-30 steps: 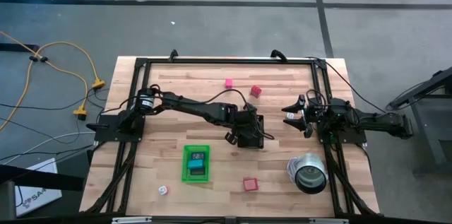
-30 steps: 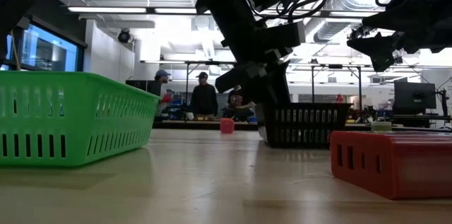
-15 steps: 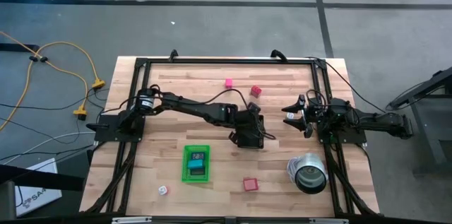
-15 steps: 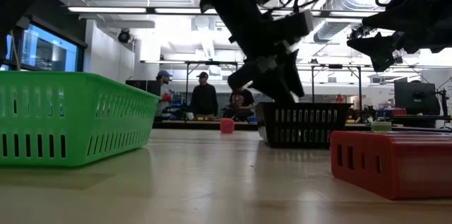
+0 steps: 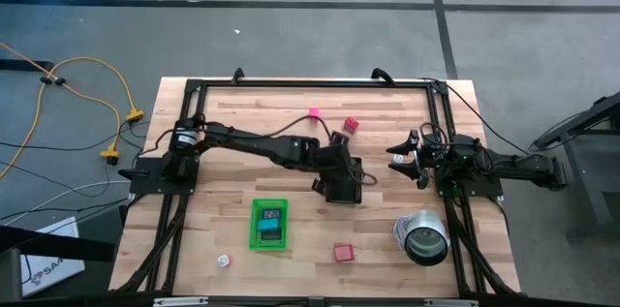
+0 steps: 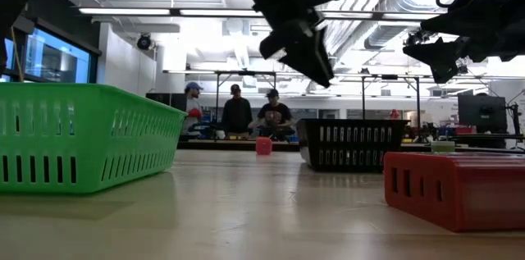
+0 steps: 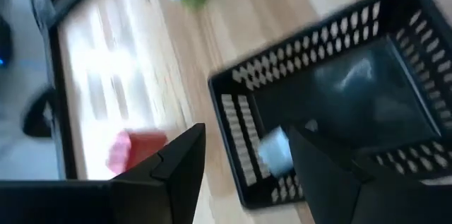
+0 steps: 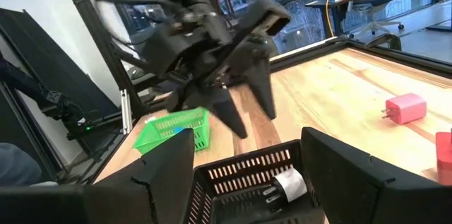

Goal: Pick & Place Office items
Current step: Put the bottom orange charger adapter into the black bin

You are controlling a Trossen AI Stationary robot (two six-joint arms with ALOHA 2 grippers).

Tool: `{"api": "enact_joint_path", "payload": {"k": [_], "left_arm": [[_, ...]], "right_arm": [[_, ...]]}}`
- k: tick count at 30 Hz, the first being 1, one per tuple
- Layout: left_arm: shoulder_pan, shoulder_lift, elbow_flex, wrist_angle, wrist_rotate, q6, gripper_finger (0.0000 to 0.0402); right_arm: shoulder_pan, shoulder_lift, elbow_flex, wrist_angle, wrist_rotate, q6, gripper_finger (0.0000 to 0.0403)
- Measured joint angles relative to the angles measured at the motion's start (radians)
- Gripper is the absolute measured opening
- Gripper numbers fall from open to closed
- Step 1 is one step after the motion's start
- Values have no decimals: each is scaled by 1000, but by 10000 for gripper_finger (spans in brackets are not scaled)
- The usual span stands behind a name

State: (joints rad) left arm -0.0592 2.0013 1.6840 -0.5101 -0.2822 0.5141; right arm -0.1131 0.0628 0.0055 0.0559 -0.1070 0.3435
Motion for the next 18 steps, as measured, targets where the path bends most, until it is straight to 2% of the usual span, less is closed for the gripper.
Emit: {"api": "enact_joint_path", "payload": {"k": [5, 18], "left_arm": [[19, -28, -1, -98, 30, -99, 196], [31, -142, -1, -305, 18, -257, 196]], "right_arm": [[0, 0, 0, -1, 0, 0, 248], [0, 0, 0, 0, 0, 0, 248]]}}
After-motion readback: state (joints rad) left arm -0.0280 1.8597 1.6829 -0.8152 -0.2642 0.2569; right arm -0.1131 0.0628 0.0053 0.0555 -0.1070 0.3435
